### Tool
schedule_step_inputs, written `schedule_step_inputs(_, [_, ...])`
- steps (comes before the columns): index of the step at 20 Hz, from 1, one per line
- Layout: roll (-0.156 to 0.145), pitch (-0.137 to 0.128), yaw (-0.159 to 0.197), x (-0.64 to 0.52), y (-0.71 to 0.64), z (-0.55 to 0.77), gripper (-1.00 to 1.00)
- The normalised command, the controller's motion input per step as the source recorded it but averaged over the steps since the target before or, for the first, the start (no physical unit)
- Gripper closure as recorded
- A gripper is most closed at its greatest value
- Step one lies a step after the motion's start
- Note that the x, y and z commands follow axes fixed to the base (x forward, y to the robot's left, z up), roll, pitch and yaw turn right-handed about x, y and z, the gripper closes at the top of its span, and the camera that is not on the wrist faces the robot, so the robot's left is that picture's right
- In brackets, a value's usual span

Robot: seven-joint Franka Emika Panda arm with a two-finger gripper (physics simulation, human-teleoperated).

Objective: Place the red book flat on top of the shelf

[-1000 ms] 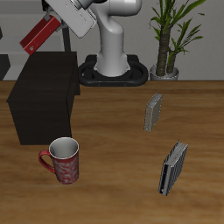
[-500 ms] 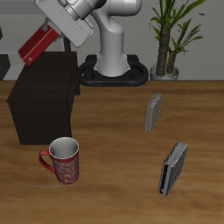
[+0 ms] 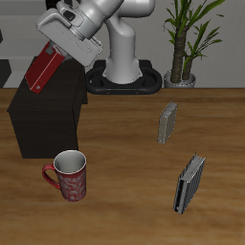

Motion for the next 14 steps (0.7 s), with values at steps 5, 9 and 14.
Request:
schedule_step_inputs(5, [0.06, 0.141, -0.046, 0.2, 0.09, -0.27, -1.0])
schedule_step_inputs(9, [0.128, 0.078, -0.031, 0.17, 0.39, -0.18, -1.0])
schedule_step_inputs(14, [0.064, 0.001, -0.01, 0.04, 0.3, 0.03, -1.0])
